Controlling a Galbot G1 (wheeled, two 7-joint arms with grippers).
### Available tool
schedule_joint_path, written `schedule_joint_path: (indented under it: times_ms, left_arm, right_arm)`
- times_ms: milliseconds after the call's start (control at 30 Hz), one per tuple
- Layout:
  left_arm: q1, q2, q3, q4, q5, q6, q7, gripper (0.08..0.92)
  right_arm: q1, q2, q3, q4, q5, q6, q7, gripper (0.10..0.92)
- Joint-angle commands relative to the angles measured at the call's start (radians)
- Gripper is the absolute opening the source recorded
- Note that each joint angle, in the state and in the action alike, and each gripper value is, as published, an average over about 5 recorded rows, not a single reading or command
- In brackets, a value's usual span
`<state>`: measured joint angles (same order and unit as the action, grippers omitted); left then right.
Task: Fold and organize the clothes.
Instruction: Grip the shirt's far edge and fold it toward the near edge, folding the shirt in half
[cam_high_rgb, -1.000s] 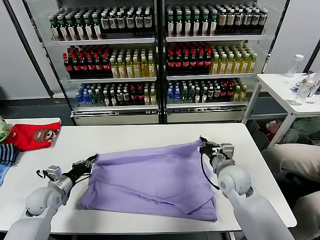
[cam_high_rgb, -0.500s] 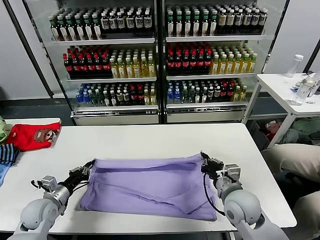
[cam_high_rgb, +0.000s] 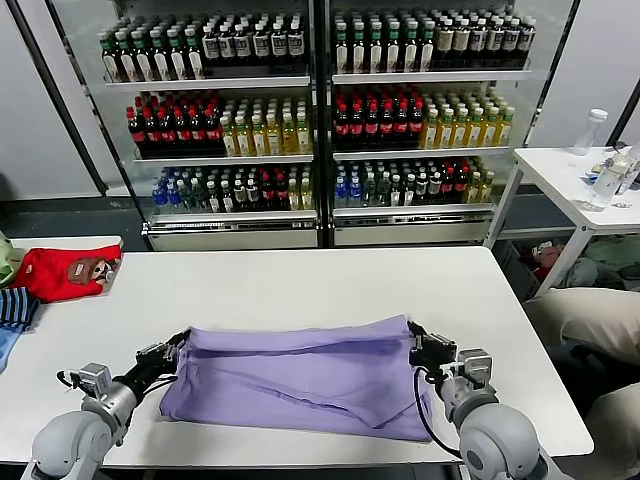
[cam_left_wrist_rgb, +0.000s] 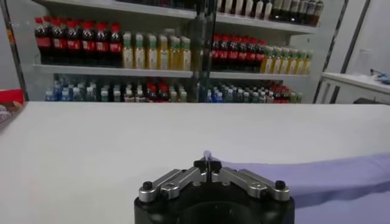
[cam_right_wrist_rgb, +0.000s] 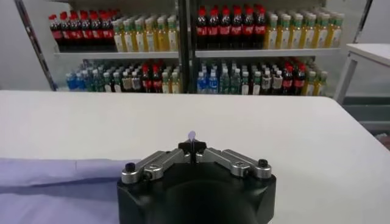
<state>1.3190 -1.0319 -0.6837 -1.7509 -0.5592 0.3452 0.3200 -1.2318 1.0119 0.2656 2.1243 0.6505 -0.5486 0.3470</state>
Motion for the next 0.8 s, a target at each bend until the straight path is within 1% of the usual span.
schedule_joint_path:
  times_ms: [33, 133, 333, 433, 533, 600, 667, 733, 767, 800]
  left_arm:
    - [0.066, 0.023, -0.064, -0.105, -0.012, 0.085, -0.005, 0.085]
    - [0.07, 0.028, -0.066, -0.094, -0.002, 0.096, 0.001, 0.085]
    - [0.085, 0.012, -0.043, -0.101, 0.098, 0.137, -0.007, 0.086]
    - [0.096, 0.017, -0.055, -0.125, 0.102, 0.147, -0.021, 0.118]
    - [0.107, 0.015, -0.079, -0.161, 0.099, 0.144, -0.059, 0.194]
    - [0.109, 0.006, -0.089, -0.192, 0.091, 0.142, -0.109, 0.254]
    - [0.11, -0.007, -0.085, -0.225, 0.066, 0.141, -0.178, 0.315]
    - [0.112, -0.025, -0.066, -0.265, 0.037, 0.139, -0.272, 0.367]
    - [0.113, -0.038, -0.047, -0.283, 0.019, 0.134, -0.337, 0.401]
    - [0.112, -0.053, -0.027, -0.301, 0.006, 0.129, -0.395, 0.427]
  right_arm:
    - [-0.031, -0.009, 0.006, 0.015, -0.004, -0.012, 0.006, 0.113]
    - [-0.065, -0.01, 0.008, 0.033, -0.008, -0.024, 0.013, 0.113]
    - [-0.14, -0.005, 0.013, 0.061, -0.035, -0.032, 0.001, 0.119]
    - [-0.154, -0.008, 0.021, 0.076, -0.028, -0.031, 0.004, 0.172]
    - [-0.164, -0.008, 0.042, 0.094, -0.024, -0.031, 0.009, 0.255]
    - [-0.17, -0.008, 0.059, 0.107, -0.024, -0.03, 0.012, 0.298]
    - [-0.178, -0.006, 0.069, 0.118, -0.027, -0.03, 0.014, 0.359]
    - [-0.186, -0.001, 0.072, 0.124, -0.035, -0.03, 0.015, 0.419]
    - [-0.192, 0.004, 0.071, 0.126, -0.04, -0.03, 0.015, 0.462]
    - [-0.198, 0.009, 0.069, 0.127, -0.046, -0.03, 0.015, 0.488]
